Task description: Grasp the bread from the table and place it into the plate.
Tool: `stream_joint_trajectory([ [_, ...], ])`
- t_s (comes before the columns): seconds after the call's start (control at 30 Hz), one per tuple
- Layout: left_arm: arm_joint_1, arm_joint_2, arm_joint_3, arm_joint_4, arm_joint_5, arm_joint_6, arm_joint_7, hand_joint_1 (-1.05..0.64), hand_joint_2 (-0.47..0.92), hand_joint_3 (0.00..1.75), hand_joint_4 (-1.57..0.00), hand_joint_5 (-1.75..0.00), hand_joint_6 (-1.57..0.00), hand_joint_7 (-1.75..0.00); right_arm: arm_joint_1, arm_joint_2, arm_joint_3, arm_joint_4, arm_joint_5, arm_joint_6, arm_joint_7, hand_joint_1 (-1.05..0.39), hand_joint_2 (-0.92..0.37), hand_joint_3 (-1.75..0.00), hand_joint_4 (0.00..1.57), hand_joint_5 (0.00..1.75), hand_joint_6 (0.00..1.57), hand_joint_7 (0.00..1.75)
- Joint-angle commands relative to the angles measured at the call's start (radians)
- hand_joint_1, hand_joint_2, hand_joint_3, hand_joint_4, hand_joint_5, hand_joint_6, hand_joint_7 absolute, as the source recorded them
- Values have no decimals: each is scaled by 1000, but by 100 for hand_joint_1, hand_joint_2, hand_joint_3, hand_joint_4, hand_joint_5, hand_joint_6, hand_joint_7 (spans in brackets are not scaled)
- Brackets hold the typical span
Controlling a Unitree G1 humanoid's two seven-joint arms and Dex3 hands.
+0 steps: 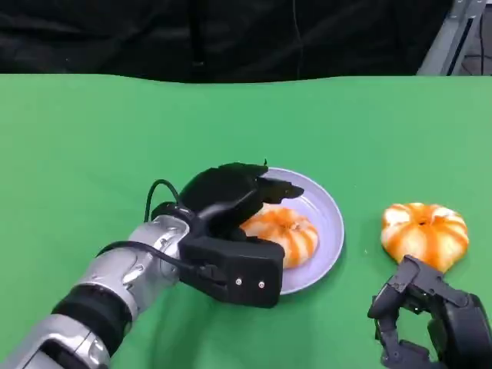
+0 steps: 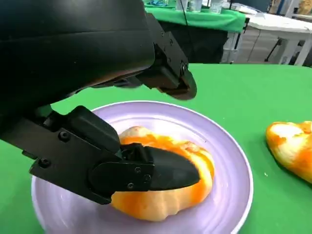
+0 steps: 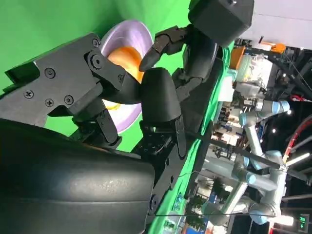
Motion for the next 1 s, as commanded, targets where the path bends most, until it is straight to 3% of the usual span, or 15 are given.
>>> stream_joint_trajectory([
  [0.03, 27, 36, -3, -45, 6, 10, -19, -104, 92, 74, -6, 0, -35, 0, 10, -12, -9, -9, 4, 4, -6, -14, -55, -111, 83, 175, 73, 160],
  [0.5, 33, 40, -5, -61, 3, 20, -26, -105, 92, 76, -5, 0, -34, 0, 10, -12, -8, -10, 4, 5, -6, -14, -55, -110, 83, 175, 73, 160],
  [0.53, 44, 56, 13, -90, -18, 8, -37, -105, 92, 76, -5, 0, -34, 0, 10, -12, -8, -8, 8, -1, -5, -14, -55, -110, 83, 175, 73, 160],
  [0.57, 151, 102, 93, -189, -178, -81, -93, -105, 92, 76, -6, -1, -34, 0, 8, -14, -8, -5, 14, -4, -1, -13, -56, -111, 83, 175, 73, 160],
  [0.6, 232, 136, 153, -266, -300, -144, -139, -77, 91, 52, -49, -21, -54, -7, 6, -15, -8, -3, 19, -5, 3, -12, -57, -111, 83, 175, 73, 161],
  [0.67, 320, 167, 216, -351, -429, -201, -201, -61, 92, 33, -74, -31, -66, -10, 5, -17, -8, -1, 23, -5, 5, -11, -57, -112, 82, 175, 72, 161],
  [0.73, 336, 168, 230, -378, -448, -193, -235, -58, 92, 29, -79, -33, -68, -10, 5, -17, -8, -1, 24, -6, 6, -11, -57, -112, 82, 175, 72, 162],
  [0.77, 416, 162, 263, -448, -590, -169, -305, -57, 92, 29, -80, -33, -69, -10, 3, -19, -9, -1, 15, -4, 3, -10, -57, -112, 82, 175, 72, 162],
  [0.8, 478, 158, 289, -503, -699, -147, -360, -27, 92, 41, -80, -64, -82, -21, 1, -21, -10, -1, 9, -3, 0, -11, -57, -111, 82, 175, 71, 162],
  [0.87, 544, 153, 321, -571, -817, -110, -429, -10, 92, 48, -63, -111, -86, -34, 0, -24, -11, -1, 3, -3, -3, -12, -57, -111, 82, 175, 71, 162],
  [0.93, 599, 155, 348, -660, -885, -41, -460, -7, 92, 49, -60, -120, -86, -37, 2, -22, -9, -7, 8, 4, -1, -12, -57, -110, 83, 175, 71, 162],
  [0.97, 637, 156, 366, -720, -930, 6, -473, 3, 86, 66, -56, -139, -86, -50, 4, -20, -9, -11, 12, 8, -1, -12, -57, -110, 83, 175, 71, 162],
  [1.0, 664, 155, 380, -765, -959, 45, -484, 10, 77, 87, -52, -153, -75, -79, 5, -19, -8, -13, 14, 12, 0, -12, -56, -110, 83, 175, 72, 162],
])
